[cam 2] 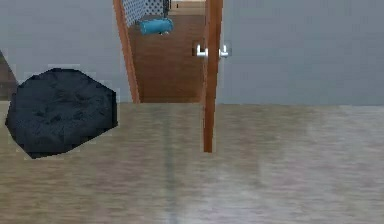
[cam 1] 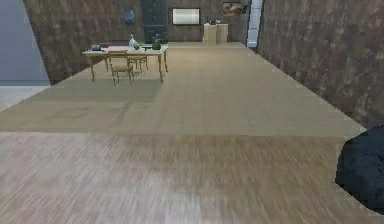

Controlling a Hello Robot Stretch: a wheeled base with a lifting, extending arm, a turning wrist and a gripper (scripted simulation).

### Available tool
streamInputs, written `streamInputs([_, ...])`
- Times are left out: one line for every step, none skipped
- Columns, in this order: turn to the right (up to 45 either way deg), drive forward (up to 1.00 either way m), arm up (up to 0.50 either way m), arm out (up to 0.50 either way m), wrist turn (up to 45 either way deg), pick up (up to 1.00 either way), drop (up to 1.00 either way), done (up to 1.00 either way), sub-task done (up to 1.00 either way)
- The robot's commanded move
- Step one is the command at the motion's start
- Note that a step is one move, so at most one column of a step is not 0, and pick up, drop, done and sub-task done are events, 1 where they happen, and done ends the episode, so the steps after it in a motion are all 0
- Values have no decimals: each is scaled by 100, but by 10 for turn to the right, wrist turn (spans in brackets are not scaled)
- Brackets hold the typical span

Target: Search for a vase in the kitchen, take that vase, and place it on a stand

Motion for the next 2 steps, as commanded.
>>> streamInputs([0,100,0,0,0,0,0,0,0])
streamInputs([0,100,0,0,0,0,0,0,0])
